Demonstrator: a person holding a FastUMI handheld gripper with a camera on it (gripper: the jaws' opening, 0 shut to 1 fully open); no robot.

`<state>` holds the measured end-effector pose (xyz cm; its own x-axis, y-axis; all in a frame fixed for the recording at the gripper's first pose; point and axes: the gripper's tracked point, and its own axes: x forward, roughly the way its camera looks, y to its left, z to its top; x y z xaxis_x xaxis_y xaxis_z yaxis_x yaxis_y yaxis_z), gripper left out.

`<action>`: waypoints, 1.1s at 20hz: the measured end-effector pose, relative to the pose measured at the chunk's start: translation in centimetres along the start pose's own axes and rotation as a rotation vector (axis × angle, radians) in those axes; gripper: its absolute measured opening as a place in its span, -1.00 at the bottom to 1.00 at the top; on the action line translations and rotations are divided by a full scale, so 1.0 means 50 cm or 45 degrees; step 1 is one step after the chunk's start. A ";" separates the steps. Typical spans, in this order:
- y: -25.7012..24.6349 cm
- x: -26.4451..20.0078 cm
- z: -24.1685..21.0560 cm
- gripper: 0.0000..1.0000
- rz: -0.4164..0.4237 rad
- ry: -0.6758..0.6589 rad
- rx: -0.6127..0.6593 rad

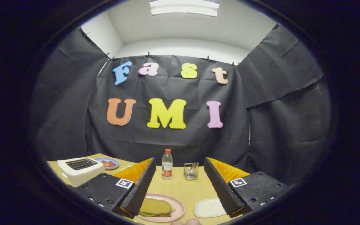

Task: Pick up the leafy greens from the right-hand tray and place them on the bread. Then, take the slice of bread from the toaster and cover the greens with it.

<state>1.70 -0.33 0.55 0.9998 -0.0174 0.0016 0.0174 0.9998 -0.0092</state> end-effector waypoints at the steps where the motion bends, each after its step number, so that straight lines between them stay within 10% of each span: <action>1: 0.015 -0.009 0.006 0.90 0.023 -0.010 0.015; 22: 0.067 -0.047 0.029 0.89 0.053 -0.106 0.007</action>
<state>-0.58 3.09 1.95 0.9961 0.0248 0.0845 -0.0245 0.9997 -0.0055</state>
